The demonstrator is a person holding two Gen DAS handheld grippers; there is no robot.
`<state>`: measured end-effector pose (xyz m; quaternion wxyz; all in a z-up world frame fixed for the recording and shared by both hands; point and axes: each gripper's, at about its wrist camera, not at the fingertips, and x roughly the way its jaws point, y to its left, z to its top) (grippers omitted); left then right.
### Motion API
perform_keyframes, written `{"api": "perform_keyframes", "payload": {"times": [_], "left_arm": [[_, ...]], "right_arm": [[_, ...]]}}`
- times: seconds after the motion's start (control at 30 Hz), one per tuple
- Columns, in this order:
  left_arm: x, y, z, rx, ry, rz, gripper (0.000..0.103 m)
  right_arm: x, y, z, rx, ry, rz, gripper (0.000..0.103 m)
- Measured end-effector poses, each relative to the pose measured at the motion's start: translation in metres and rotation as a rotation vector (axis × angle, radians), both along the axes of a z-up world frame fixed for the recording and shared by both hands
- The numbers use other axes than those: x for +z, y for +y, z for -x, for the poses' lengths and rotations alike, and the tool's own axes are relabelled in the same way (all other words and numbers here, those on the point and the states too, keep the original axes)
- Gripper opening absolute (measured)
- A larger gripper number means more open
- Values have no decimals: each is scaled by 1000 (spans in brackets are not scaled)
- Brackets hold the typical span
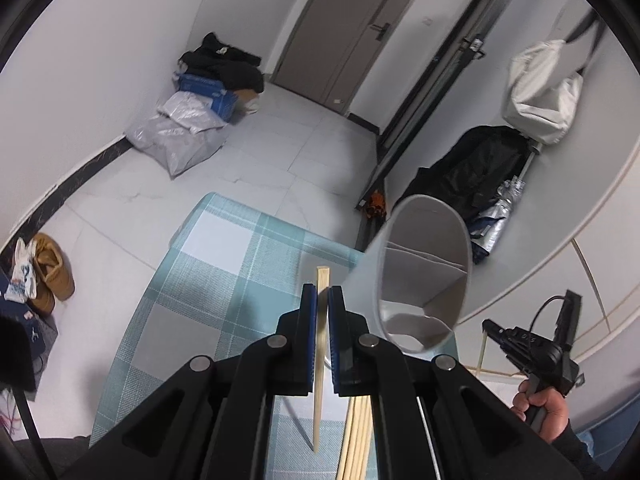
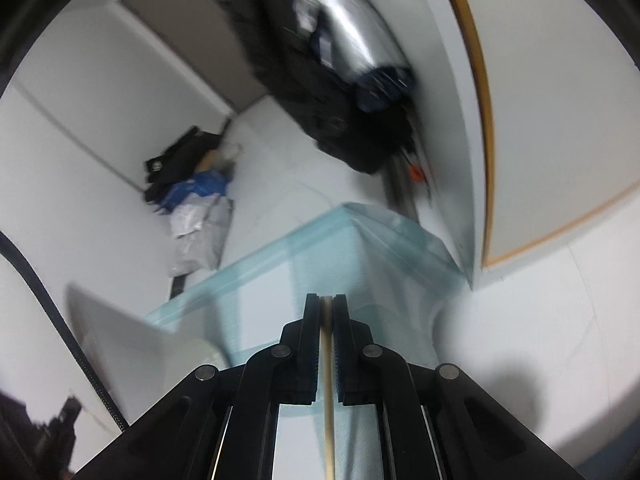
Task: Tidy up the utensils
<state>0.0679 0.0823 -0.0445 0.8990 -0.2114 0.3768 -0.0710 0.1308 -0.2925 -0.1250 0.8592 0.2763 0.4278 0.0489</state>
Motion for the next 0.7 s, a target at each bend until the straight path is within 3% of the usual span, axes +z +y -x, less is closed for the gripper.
{"api": "perform_keyframes", "payload": {"times": [0.23,0.43,0.7], "left_arm": [[22,-18,18,-64,-47,-46,2],[46,-27,31,-101,-82,-94,2],[87,-41,33,-140,-157,-106,2]], "right_arm": [[35,24,47,126,-158,22,5],[68,60,81,232,-340,121,5],[98,88,103,295,-493,140,5]]}}
